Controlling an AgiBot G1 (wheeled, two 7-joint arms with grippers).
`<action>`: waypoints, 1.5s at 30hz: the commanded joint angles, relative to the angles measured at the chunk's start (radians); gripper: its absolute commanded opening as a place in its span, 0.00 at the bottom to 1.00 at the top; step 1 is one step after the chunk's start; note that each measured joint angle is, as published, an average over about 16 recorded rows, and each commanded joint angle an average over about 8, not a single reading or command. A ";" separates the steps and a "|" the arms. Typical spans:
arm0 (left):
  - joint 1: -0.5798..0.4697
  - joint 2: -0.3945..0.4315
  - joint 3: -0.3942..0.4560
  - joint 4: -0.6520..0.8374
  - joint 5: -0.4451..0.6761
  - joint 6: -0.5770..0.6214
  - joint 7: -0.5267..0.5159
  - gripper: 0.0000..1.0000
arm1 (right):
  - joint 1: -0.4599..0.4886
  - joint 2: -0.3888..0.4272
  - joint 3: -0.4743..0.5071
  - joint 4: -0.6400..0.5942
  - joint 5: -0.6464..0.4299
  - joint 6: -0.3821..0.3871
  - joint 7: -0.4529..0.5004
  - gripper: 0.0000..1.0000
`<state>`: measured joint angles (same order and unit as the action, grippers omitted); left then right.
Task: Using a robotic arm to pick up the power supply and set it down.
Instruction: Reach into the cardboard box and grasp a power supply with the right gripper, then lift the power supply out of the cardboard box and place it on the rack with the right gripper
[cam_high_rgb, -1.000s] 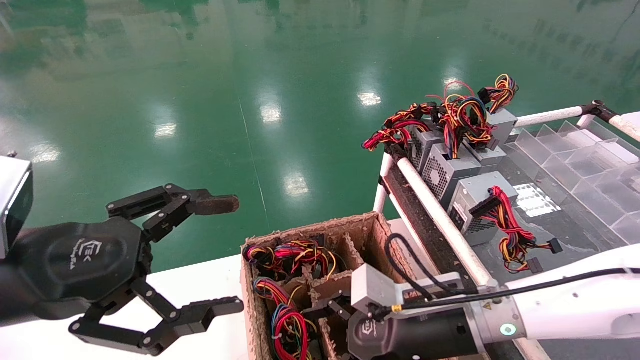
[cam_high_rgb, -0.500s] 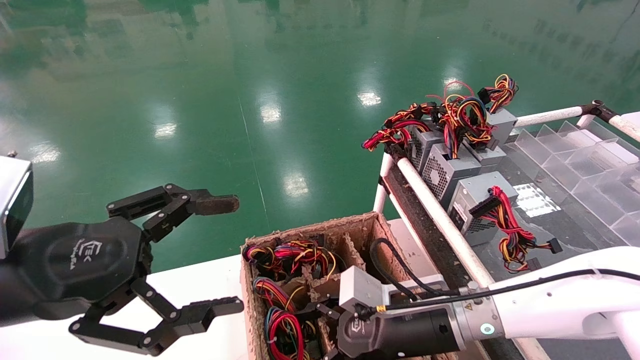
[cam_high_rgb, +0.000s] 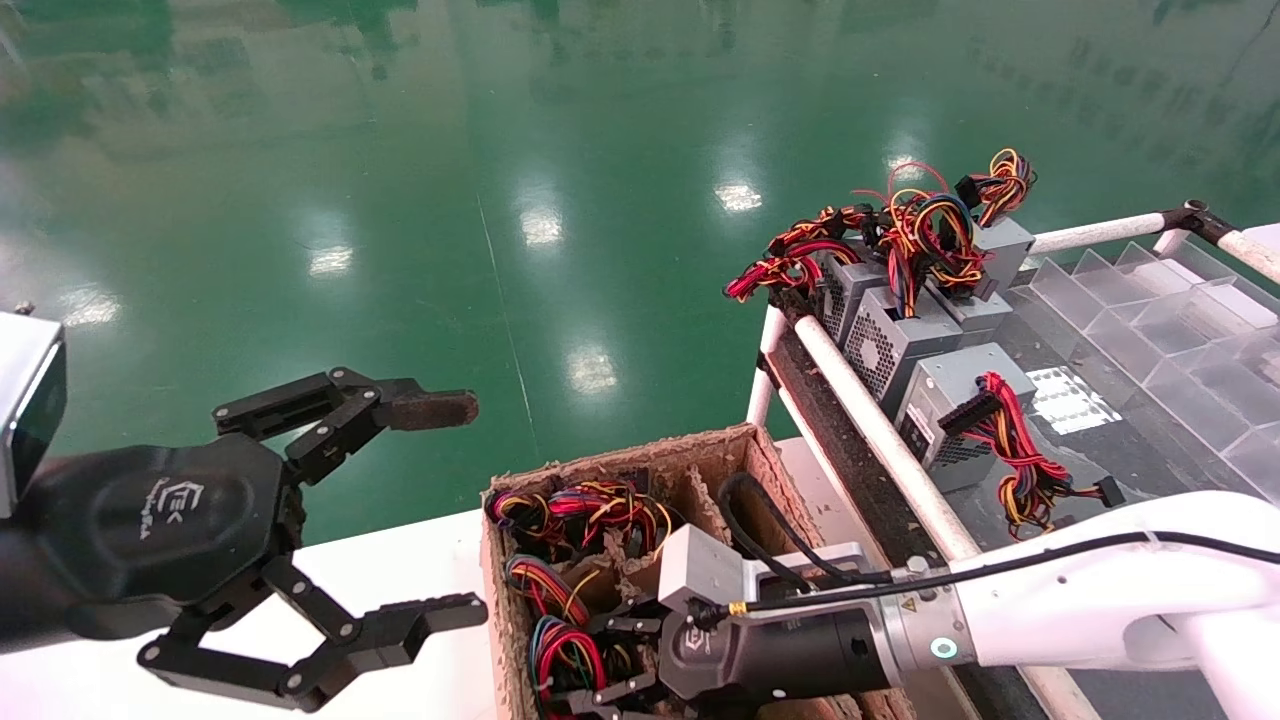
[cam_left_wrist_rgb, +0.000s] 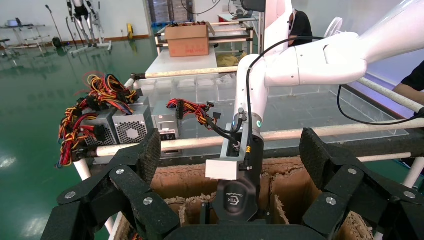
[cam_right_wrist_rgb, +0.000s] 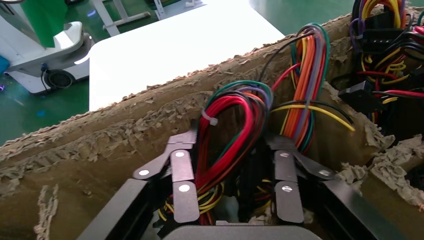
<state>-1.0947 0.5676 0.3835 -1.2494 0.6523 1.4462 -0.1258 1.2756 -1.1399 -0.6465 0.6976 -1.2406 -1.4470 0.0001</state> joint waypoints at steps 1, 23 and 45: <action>0.000 0.000 0.000 0.000 0.000 0.000 0.000 1.00 | 0.001 -0.004 0.001 -0.007 0.001 0.002 -0.006 0.00; 0.000 0.000 0.000 0.000 0.000 0.000 0.000 1.00 | -0.029 0.049 0.041 0.046 0.066 -0.020 -0.006 0.00; 0.000 0.000 0.000 0.000 0.000 0.000 0.000 1.00 | -0.079 0.177 0.169 0.258 0.245 0.003 0.050 0.00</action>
<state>-1.0947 0.5675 0.3836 -1.2494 0.6523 1.4462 -0.1257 1.1985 -0.9601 -0.4734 0.9565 -0.9896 -1.4421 0.0552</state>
